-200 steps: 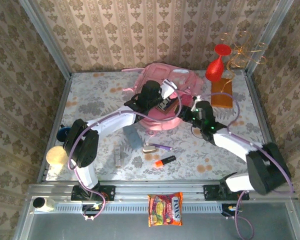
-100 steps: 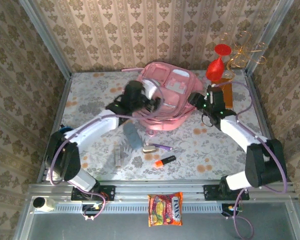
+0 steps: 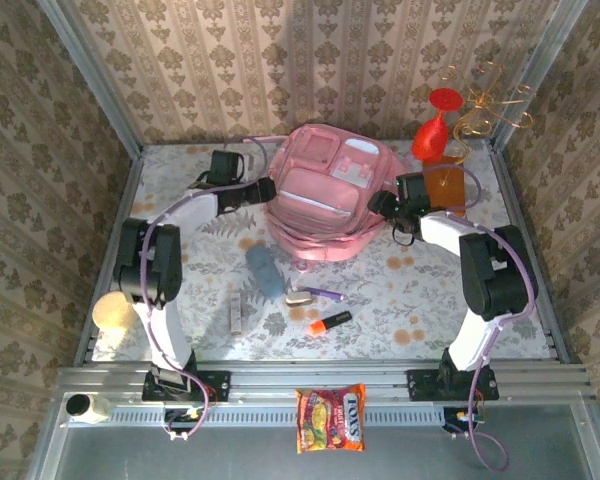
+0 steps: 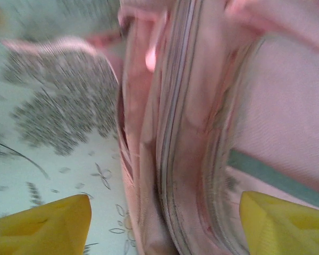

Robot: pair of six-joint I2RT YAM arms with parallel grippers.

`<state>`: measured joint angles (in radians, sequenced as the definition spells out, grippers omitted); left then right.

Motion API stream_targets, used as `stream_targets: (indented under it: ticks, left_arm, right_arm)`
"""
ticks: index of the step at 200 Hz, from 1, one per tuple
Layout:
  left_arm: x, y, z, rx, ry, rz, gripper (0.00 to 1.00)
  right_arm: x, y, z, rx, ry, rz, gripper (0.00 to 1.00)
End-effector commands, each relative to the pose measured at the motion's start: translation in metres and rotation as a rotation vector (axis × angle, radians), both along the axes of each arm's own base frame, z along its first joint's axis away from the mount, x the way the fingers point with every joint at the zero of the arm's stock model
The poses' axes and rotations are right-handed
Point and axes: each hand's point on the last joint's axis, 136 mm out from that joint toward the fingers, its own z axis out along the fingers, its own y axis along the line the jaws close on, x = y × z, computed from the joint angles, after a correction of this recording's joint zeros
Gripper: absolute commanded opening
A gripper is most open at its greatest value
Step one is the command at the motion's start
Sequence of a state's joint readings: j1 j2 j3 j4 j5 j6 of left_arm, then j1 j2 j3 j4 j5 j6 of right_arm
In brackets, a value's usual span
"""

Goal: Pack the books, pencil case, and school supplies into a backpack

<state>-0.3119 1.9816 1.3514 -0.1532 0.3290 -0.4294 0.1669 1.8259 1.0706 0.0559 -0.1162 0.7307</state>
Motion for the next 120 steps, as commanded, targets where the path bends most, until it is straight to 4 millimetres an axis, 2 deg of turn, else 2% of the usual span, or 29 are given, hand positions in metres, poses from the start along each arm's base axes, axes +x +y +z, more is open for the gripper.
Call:
stream_targets:
  ticks: [1,19,41,60,88,91,97,120]
  left_arm:
    - [-0.007,-0.025,0.016,-0.145,0.023,-0.052,0.69]
    - [-0.017,-0.038,0.016,-0.184,0.027,-0.098,0.62]
    - [-0.031,-0.049,0.011,-0.185,0.054,-0.142,0.46]
    - [-0.047,-0.057,0.013,-0.196,0.06,-0.168,0.38]
    - [-0.083,-0.075,0.017,-0.192,0.062,-0.227,0.38]
    - [-0.092,-0.086,0.017,-0.191,0.064,-0.255,0.38]
    - [-0.102,-0.093,0.016,-0.188,0.067,-0.275,0.39]
    - [-0.128,-0.125,0.023,-0.22,0.076,-0.348,0.41]
  right_arm:
    - [0.01,0.016,0.006,0.044,-0.021,0.079,0.66]
    - [0.013,0.019,0.003,0.034,-0.007,0.104,0.64]
    - [0.016,0.022,-0.003,0.029,0.013,0.126,0.59]
    - [0.018,0.026,-0.004,0.03,0.018,0.147,0.55]
    - [0.022,0.038,-0.006,0.008,0.039,0.219,0.52]
    - [0.023,0.039,-0.006,0.003,0.041,0.226,0.51]
    - [0.025,0.04,-0.007,-0.006,0.047,0.234,0.51]
    - [0.038,0.059,-0.004,-0.002,0.035,0.312,0.5]
